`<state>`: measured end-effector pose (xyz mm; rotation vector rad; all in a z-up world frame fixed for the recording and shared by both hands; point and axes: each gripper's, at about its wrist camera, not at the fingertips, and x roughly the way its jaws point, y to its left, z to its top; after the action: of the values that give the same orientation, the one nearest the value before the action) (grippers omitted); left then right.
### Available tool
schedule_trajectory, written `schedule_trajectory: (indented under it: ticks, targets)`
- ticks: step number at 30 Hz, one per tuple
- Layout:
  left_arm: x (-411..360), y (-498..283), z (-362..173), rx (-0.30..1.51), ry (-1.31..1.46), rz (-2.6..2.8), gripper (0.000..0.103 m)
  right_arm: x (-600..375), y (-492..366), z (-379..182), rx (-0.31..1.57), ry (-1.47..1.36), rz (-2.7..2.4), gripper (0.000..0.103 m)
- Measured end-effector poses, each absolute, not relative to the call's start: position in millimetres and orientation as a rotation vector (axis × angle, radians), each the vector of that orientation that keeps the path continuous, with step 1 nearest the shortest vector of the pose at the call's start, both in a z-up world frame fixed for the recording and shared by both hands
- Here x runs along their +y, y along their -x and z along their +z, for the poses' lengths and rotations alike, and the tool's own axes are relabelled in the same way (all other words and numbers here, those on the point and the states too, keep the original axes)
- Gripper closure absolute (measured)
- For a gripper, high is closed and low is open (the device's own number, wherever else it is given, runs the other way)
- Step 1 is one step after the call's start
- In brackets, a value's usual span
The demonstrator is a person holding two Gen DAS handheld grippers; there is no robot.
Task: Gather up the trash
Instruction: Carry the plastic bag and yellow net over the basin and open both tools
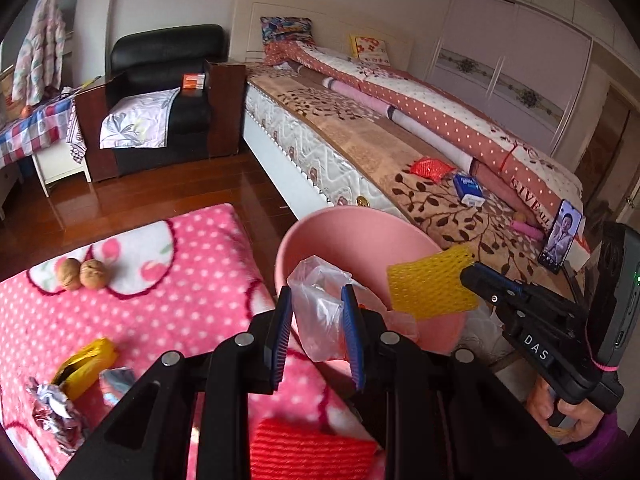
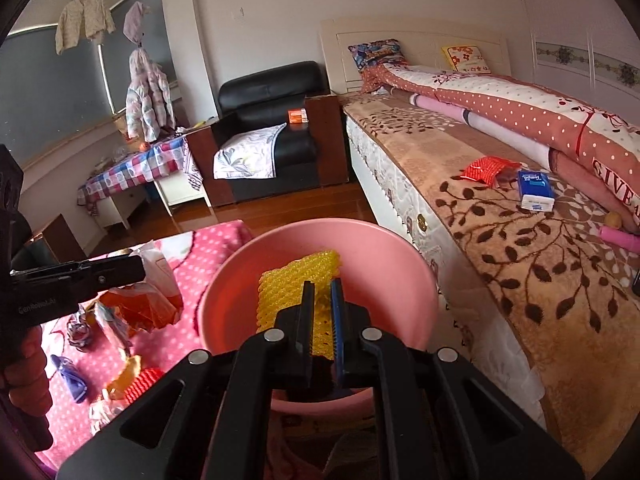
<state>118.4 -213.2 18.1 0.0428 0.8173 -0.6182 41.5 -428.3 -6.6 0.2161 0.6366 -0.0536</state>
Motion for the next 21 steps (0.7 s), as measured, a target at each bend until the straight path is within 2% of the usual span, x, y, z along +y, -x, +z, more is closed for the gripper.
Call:
schedule_trajectory:
  ticks: [8, 17, 19, 21]
  targets:
    - [-245, -131, -14, 0.864, -0.083, -0.613, 0.079, -435, -62, -22, 0.702, -0.21, -0.066, 0.095]
    - [-257, -136, -19, 0.836, -0.11, -0.657, 0.077, -424, -62, -16, 0.705, -0.179, -0.137, 0.095]
    - [-255, -134, -13, 0.814, -0.11, -0.666, 0.074, -420, -62, -14, 0.713, -0.181, -0.15, 0.094]
    - [-250, -133, -7, 0.801, -0.092, -0.674, 0.061, -417, -63, -13, 0.723, -0.175, -0.172, 0.094]
